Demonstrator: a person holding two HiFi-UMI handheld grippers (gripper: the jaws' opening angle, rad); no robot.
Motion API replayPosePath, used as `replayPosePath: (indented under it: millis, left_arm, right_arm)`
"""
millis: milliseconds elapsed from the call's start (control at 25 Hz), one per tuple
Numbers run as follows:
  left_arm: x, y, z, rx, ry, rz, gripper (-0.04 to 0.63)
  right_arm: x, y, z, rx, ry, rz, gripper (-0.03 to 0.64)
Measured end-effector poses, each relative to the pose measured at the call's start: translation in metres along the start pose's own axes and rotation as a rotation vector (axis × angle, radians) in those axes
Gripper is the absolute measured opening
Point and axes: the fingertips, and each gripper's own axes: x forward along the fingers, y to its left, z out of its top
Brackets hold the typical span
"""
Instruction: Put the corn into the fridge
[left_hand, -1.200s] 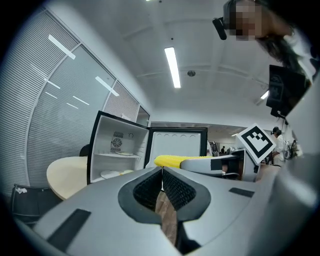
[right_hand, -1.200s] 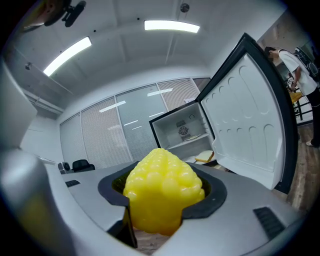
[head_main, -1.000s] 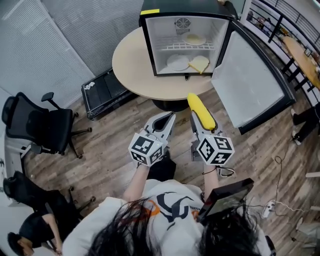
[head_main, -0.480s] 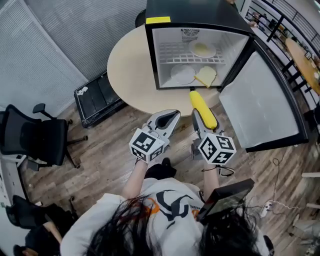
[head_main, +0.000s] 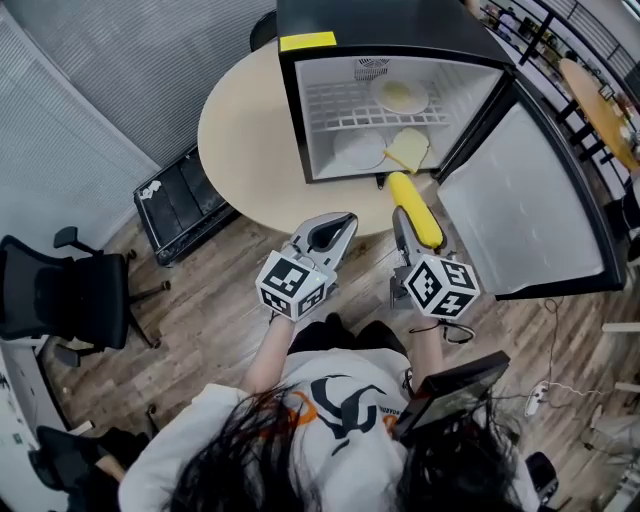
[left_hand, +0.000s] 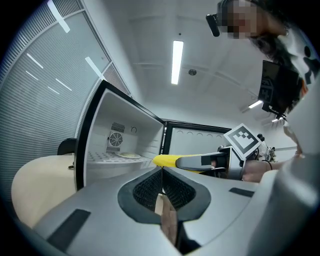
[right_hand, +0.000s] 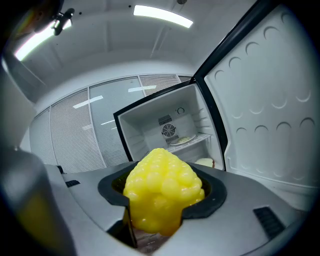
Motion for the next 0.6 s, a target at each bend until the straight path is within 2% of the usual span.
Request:
replayPosePath:
  millis: [360,600]
  left_arm:
    - [0.016,0.004,0.002,0.001,0.007,-0.036,0.012]
    - [0.030,0.013,-0.002,0.005,-0.002,-0.026,0.012]
  right_arm:
    - [0.020,-0.037,0.025,-0.011,-0.042,-0.086,0.249]
    - [0.046,-0.070,0.038,0.002,-0.083,-0.129,0.249]
